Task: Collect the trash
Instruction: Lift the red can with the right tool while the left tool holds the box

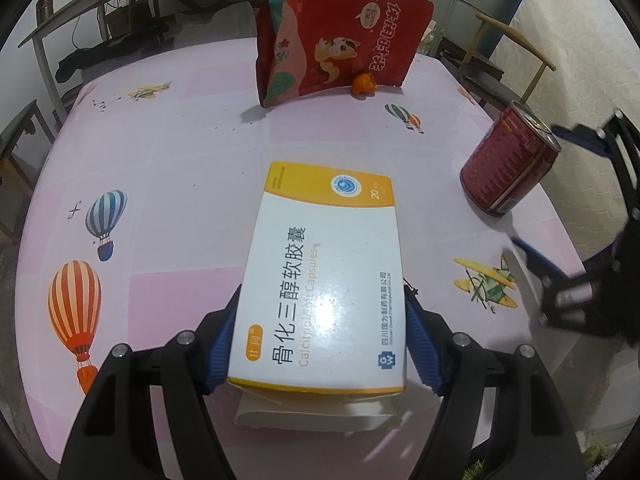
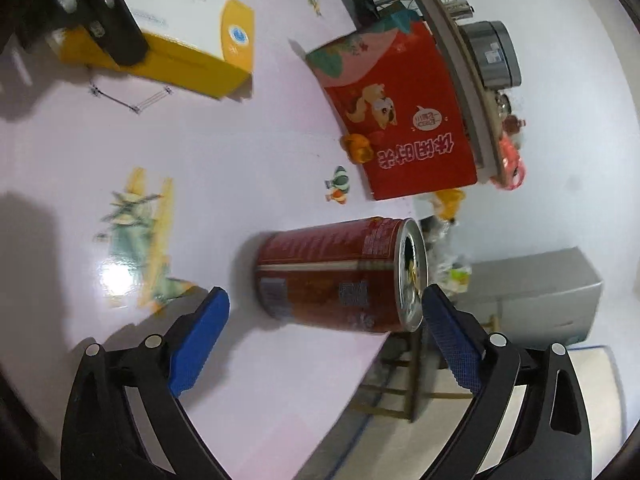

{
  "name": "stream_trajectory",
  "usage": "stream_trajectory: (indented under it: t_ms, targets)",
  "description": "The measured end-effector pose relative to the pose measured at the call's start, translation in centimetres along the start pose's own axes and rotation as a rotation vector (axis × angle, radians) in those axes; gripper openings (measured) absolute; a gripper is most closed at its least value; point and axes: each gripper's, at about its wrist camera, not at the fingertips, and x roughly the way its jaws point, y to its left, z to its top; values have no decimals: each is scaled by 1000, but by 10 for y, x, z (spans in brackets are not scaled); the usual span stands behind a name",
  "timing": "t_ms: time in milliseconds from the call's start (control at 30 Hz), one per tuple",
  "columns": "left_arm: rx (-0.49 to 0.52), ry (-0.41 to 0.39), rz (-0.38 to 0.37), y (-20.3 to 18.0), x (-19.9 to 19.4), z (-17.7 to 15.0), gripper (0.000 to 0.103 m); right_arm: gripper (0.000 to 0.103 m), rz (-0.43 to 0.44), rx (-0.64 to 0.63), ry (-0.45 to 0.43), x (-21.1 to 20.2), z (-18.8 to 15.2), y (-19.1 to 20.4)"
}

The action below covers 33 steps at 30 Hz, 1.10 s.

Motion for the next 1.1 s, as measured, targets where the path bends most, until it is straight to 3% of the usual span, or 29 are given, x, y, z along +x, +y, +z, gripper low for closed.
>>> stream_trajectory:
  t_ms: [133,333,467,800,967,1100]
  targets:
    - [-5,2,-3,0,-1,0,71,93,151,196,-20,-13,-9,-18]
    - [-21,2,-23,2,0,0,74,95,312,807,-26,6,-43,-92]
    - [-25,3,-27,2,0,0,79,95,406,1069,-27,33,-60,-108]
    - [-27,10,1,-4,8,15,82,95,559,1205,-64,66,-48,-104]
    - [-27,12,21,-4,11,19,71,70,586,1234,-35,74,-47,-101]
    - [-21,14,10,-7,10,16,71,67,586,1243,-19,70,-49,-99]
